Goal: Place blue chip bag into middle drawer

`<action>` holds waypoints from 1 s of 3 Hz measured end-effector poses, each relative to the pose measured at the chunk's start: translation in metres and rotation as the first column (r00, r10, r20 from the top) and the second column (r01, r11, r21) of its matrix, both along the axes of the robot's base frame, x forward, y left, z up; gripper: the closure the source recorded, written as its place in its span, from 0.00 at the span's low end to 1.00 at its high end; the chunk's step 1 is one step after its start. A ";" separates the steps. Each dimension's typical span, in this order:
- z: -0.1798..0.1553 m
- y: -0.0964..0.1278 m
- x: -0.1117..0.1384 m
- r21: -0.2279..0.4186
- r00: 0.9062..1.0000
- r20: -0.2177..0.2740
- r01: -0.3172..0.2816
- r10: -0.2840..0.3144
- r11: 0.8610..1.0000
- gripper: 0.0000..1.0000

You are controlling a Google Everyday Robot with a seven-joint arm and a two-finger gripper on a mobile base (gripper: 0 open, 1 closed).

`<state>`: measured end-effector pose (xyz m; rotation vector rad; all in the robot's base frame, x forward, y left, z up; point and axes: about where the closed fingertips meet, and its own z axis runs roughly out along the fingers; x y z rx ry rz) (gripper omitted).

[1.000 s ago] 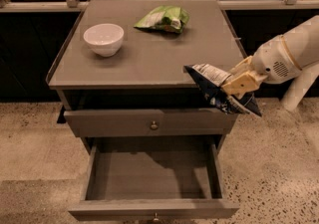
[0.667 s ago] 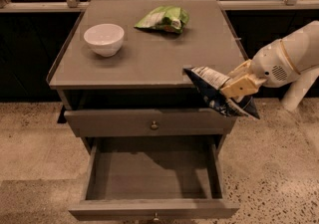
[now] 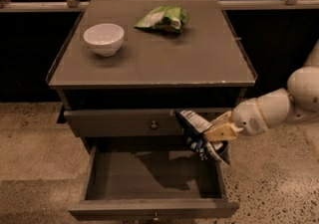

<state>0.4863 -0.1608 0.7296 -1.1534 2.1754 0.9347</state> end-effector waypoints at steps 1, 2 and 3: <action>-0.055 0.016 -0.015 0.053 0.995 -0.095 0.016 -0.011 0.998 1.00; -0.094 0.025 -0.019 0.044 0.993 -0.110 0.041 -0.036 0.998 1.00; -0.132 0.035 -0.017 -0.050 0.994 -0.078 0.073 -0.077 0.996 1.00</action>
Offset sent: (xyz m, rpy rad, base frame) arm -0.0181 0.0323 -0.1419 0.0275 0.1077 -0.0956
